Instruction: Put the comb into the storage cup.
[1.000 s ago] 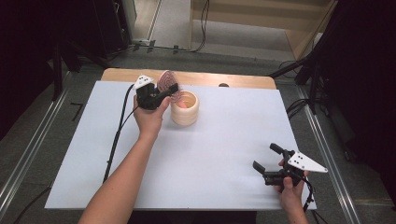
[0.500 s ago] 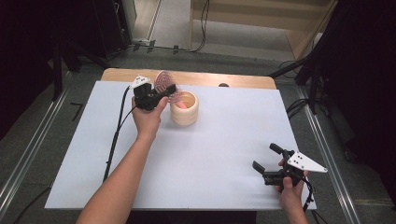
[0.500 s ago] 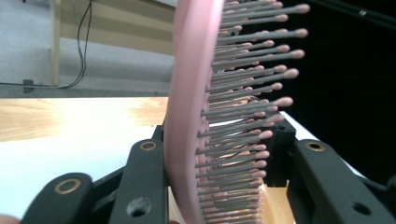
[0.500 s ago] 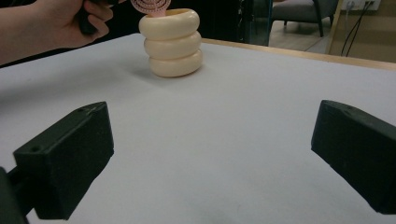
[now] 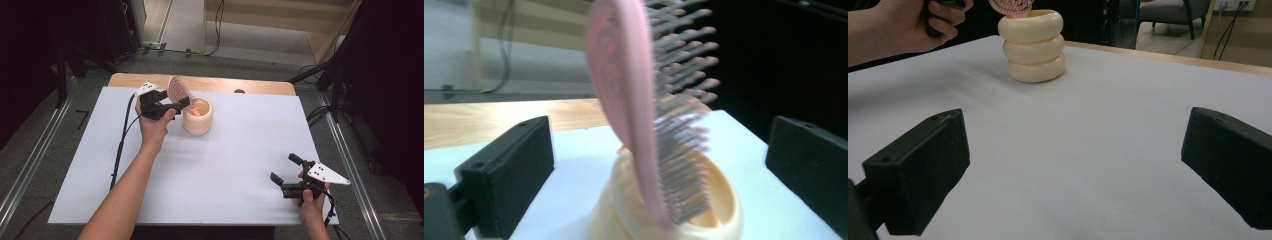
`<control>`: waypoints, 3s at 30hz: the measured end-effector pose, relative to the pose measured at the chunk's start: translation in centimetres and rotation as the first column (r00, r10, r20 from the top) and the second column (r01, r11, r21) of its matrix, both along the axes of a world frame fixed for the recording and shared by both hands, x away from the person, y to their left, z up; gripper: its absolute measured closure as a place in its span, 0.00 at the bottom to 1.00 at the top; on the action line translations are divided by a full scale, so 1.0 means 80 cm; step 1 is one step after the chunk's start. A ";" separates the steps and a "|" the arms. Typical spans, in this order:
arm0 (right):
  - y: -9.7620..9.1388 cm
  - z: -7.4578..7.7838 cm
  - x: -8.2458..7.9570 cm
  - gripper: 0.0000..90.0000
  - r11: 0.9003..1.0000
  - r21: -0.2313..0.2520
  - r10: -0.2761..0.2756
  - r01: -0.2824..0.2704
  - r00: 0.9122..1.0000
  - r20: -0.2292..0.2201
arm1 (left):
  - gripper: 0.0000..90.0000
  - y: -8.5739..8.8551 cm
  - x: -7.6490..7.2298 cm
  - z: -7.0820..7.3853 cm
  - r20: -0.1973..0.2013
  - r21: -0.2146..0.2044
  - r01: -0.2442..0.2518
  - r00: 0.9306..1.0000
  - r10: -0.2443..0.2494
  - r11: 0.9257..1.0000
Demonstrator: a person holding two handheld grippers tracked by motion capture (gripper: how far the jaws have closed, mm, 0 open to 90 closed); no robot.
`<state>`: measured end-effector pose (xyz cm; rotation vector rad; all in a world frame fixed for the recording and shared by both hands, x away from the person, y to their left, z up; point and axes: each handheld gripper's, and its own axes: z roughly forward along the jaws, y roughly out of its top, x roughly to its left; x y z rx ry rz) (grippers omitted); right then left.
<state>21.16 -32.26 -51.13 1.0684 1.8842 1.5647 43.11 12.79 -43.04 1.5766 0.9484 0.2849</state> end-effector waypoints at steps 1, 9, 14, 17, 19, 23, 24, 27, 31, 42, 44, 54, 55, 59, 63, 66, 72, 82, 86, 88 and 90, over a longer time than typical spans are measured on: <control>0.000 0.000 0.000 0.00 1.000 0.000 0.000 0.000 1.000 -0.001 | 0.00 0.000 -0.002 0.000 0.007 0.009 -0.007 1.000 0.007 1.000; 0.000 0.000 0.000 0.00 1.000 0.000 -0.001 0.001 1.000 -0.001 | 0.00 0.008 -0.015 0.002 0.041 0.038 -0.003 0.999 0.001 0.999; 0.000 0.000 0.000 0.00 1.000 -0.004 -0.001 0.001 1.000 -0.002 | 0.00 0.011 -0.023 0.004 0.059 0.051 0.007 0.998 -0.010 0.999; 0.000 0.000 0.000 0.00 1.000 -0.006 0.000 0.000 1.000 -0.003 | 0.00 0.010 -0.029 0.005 0.077 0.075 0.012 0.997 -0.018 0.997; 0.000 0.000 0.000 0.00 1.000 -0.006 0.000 0.000 1.000 -0.003 | 0.00 0.011 -0.033 0.006 0.085 0.077 0.015 0.996 -0.021 0.997; 0.001 0.000 0.000 0.00 1.000 -0.006 0.000 0.000 1.000 -0.003 | 0.00 0.015 -0.040 0.007 0.093 0.077 0.020 0.995 -0.028 0.997; 0.001 0.000 0.000 0.00 1.000 -0.006 0.000 0.000 1.000 -0.003 | 0.00 0.016 -0.042 0.007 0.092 0.079 0.021 0.995 -0.028 0.997; 0.001 0.000 0.000 0.00 1.000 -0.007 0.000 0.000 1.000 -0.003 | 0.00 0.019 -0.047 0.006 0.096 0.092 0.022 0.995 -0.030 0.996; 0.001 0.000 0.000 0.00 1.000 -0.005 0.002 -0.002 1.000 -0.002 | 0.00 0.024 -0.054 0.005 0.099 0.092 0.023 0.995 -0.032 0.996; 0.002 0.000 0.001 0.00 1.000 -0.013 -0.002 0.002 1.000 -0.003 | 0.00 0.038 -0.079 -0.003 0.111 0.111 0.036 0.993 -0.048 0.993; 0.003 0.000 0.001 0.00 1.000 -0.015 -0.001 0.001 1.000 -0.004 | 0.00 0.040 -0.084 -0.004 0.111 0.115 0.035 0.993 -0.048 0.993; 0.004 0.000 0.001 0.00 1.000 -0.018 -0.006 0.006 1.000 -0.008 | 0.00 0.060 -0.109 -0.010 0.130 0.138 0.037 0.990 -0.055 0.990; 0.003 0.000 0.001 0.00 1.000 -0.019 -0.006 0.006 1.000 -0.006 | 0.00 0.062 -0.111 -0.011 0.131 0.147 0.035 0.990 -0.055 0.988; 0.004 0.000 0.002 0.00 1.000 -0.020 -0.007 0.007 1.000 -0.006 | 0.00 0.069 -0.121 -0.017 0.132 0.162 0.031 0.990 -0.053 0.986; 0.004 0.000 0.002 0.00 1.000 -0.020 -0.008 0.007 1.000 -0.007 | 0.00 0.077 -0.129 -0.021 0.132 0.160 0.029 0.990 -0.051 0.987; 0.004 0.000 0.002 0.00 1.000 -0.020 -0.008 0.008 1.000 -0.006 | 0.00 0.081 -0.134 -0.022 0.131 0.155 0.029 0.990 -0.050 0.987; 0.004 0.000 0.002 0.00 1.000 -0.021 -0.009 0.009 1.000 -0.007 | 0.00 0.088 -0.147 -0.023 0.140 0.157 0.032 0.989 -0.054 0.987; 0.004 0.000 0.001 0.00 1.000 -0.023 -0.010 0.010 1.000 -0.009 | 0.00 0.101 -0.169 -0.027 0.145 0.166 0.031 0.988 -0.056 0.986; 0.004 0.000 0.002 0.00 1.000 -0.024 -0.010 0.010 1.000 -0.006 | 0.00 0.107 -0.176 -0.029 0.146 0.161 0.032 0.988 -0.056 0.986; 0.004 0.000 0.002 0.00 1.000 -0.023 -0.010 0.010 1.000 -0.007 | 0.00 0.109 -0.179 -0.030 0.146 0.166 0.032 0.988 -0.057 0.986; 0.004 0.000 0.002 0.00 1.000 -0.023 -0.010 0.010 1.000 -0.008 | 0.00 0.110 -0.184 -0.032 0.146 0.164 0.034 0.988 -0.059 0.986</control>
